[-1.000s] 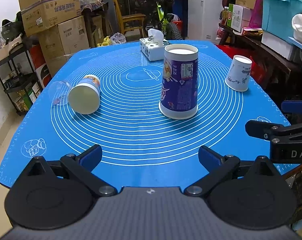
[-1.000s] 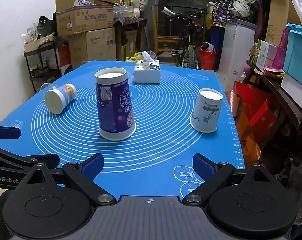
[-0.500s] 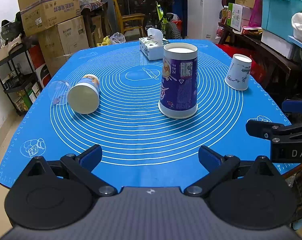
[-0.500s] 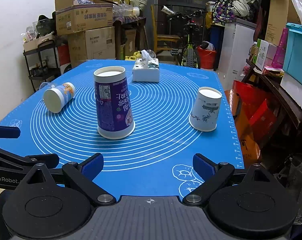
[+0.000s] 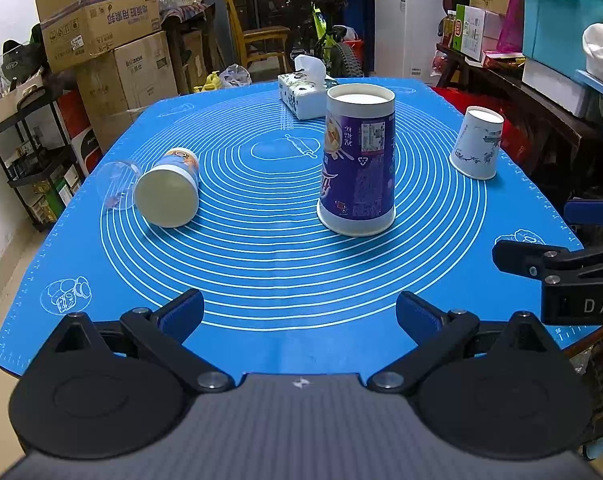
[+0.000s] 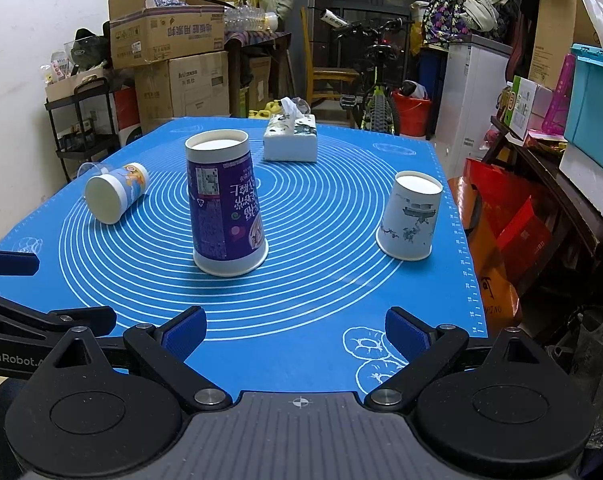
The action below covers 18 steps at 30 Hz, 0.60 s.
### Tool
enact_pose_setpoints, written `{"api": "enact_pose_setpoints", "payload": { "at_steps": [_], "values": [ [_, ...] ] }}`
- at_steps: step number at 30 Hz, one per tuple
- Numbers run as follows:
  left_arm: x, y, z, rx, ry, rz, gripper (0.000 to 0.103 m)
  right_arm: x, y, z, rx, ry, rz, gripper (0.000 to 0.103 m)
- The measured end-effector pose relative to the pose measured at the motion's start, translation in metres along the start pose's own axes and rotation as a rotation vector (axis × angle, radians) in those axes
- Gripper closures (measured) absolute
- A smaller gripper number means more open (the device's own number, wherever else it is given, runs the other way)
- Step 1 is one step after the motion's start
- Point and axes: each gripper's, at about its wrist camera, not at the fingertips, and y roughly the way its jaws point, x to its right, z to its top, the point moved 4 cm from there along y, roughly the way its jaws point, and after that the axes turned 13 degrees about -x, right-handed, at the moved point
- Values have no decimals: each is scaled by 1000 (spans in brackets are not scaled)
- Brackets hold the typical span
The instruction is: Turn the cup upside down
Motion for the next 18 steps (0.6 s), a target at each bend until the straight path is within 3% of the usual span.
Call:
{"api": "enact_pose_setpoints", "payload": {
  "at_steps": [18],
  "values": [
    [1, 4, -2, -3, 4, 2, 2, 4, 5, -4, -13, 2, -4, 7]
  ]
}}
